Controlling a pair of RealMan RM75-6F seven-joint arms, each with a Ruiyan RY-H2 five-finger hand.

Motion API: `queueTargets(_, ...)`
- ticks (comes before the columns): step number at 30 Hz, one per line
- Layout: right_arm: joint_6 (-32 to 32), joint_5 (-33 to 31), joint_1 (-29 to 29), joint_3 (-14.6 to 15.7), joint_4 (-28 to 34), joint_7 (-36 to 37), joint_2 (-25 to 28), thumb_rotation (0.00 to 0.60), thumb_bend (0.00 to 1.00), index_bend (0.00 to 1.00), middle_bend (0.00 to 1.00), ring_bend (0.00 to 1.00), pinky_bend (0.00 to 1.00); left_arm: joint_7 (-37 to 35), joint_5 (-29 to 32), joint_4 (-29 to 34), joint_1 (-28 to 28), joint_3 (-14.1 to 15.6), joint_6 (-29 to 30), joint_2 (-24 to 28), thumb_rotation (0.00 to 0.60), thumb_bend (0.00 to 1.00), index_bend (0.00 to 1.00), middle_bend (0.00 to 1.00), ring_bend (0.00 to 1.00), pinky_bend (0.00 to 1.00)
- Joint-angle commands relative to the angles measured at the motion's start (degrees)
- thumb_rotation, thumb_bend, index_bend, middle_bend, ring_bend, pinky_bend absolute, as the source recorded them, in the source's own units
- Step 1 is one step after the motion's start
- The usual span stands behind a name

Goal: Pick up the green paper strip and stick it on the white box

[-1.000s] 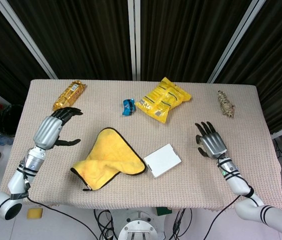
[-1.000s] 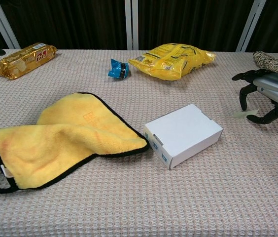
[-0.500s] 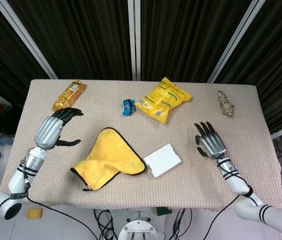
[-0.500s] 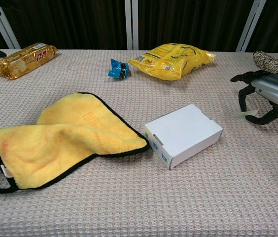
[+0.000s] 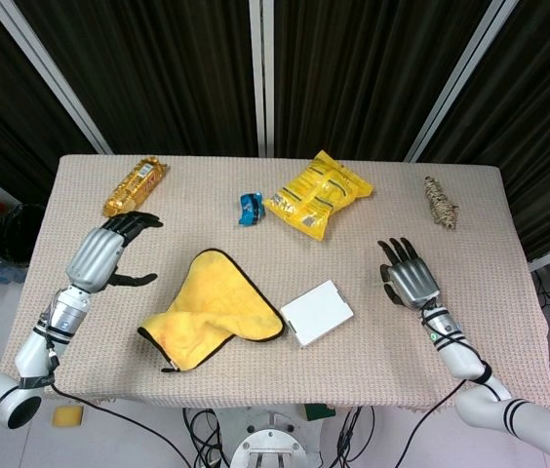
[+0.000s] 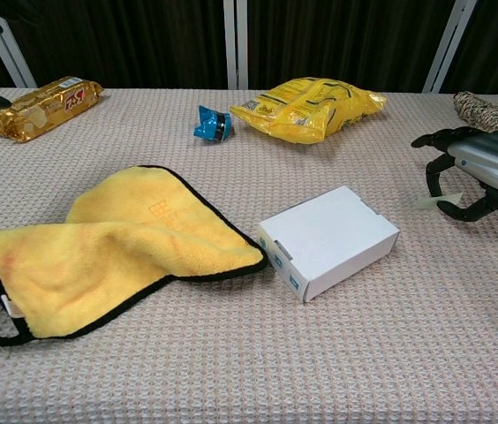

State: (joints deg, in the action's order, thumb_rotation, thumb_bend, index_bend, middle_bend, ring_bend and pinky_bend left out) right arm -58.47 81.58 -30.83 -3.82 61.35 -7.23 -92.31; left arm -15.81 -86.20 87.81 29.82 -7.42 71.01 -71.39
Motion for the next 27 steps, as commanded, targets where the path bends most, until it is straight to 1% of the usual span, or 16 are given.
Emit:
queueTargets(1, -0.1, 0.0, 0.0, 0.0, 0.0, 0.0, 0.0, 0.6, 0.42, 0.59, 0.04, 0.0, 0.0, -0.1, 0.0, -0.1, 0.0, 0.0, 0.0, 0.0, 0.6, 0.04, 0.25, 0.23, 0.18, 0.21)
queueTargets(8, -1.0, 0.3, 0.3, 0.0, 0.6, 0.1, 0.4, 0.6, 0.42, 0.61, 0.04, 0.0, 0.0, -0.4, -0.1, -0.3, 0.1, 0.1, -0.2, -0.1, 0.6, 0.04, 0.25, 0.23, 0.18, 0.21)
queueTargets(13, -3.5, 1.6, 0.3, -0.6, 2.9, 0.4, 1.5, 0.6, 0.43, 0.61, 0.04, 0.0, 0.0, -0.7, -0.3, -0.2, -0.2, 0.1, 0.4, 0.1, 0.6, 0.04, 0.25, 0.23, 0.18, 0.21)
queueTargets(17, -6.1, 3.7, 0.0, -0.7, 6.7, -0.6, 2.7, 0.6, 0.43, 0.61, 0.05, 0.0, 0.0, -0.8, -0.3, 0.2, -0.5, -0.1, 1.1, 0.6, 0.6, 0.04, 0.25, 0.23, 0.18, 0.21)
queueTargets(22, -8.8, 6.6, -0.3, -0.4, 12.9, -3.3, 4.3, 0.6, 0.42, 0.61, 0.05, 0.0, 0.0, -1.5, 0.0, 0.4, -1.0, -0.4, 1.7, 1.4, 0.6, 0.04, 0.25, 0.23, 0.18, 0.21)
queueTargets(27, -9.5, 8.6, -0.5, 0.4, 17.9, -6.8, 5.1, 0.6, 0.42, 0.61, 0.05, 0.0, 0.0, -2.2, 0.0, -0.1, -1.2, -0.2, 1.6, 2.0, 0.6, 0.04, 0.25, 0.23, 0.18, 0.21)
